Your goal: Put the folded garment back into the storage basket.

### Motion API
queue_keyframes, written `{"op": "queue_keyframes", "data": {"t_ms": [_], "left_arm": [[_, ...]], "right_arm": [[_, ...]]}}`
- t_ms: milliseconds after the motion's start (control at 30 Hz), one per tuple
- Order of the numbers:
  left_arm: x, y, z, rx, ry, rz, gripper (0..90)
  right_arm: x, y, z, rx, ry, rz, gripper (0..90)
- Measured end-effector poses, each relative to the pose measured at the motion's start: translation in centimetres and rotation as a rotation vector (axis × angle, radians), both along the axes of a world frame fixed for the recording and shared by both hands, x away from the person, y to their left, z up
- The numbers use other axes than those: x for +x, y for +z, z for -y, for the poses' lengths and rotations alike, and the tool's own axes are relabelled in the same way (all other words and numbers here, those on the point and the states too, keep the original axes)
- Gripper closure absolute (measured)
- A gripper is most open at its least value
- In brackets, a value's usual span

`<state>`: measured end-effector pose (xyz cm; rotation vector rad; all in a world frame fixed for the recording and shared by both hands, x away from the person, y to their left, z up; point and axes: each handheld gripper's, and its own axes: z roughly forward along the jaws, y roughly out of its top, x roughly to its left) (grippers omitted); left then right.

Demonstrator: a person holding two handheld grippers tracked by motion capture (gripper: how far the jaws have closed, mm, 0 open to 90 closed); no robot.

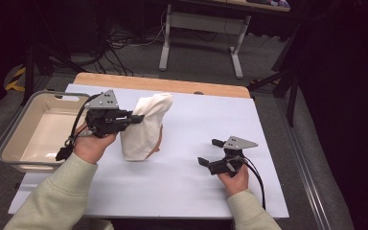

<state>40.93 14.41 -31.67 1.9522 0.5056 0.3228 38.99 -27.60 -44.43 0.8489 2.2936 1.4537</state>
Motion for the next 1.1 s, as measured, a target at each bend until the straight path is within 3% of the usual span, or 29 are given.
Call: {"op": "queue_keyframes", "data": {"t_ms": [833,1100], "left_arm": [[-0.9,3.4,-8.2,0.062,0.18,0.043,80.5],[-1.2,4.1,-10.5,0.058,0.227,0.048,80.4]], "right_arm": [[0.3,-0.3,-0.1,0.005,0.028,-0.037,2.5],[0.2,-0.3,0.0,0.005,0.024,-0.037,2.5]]}}
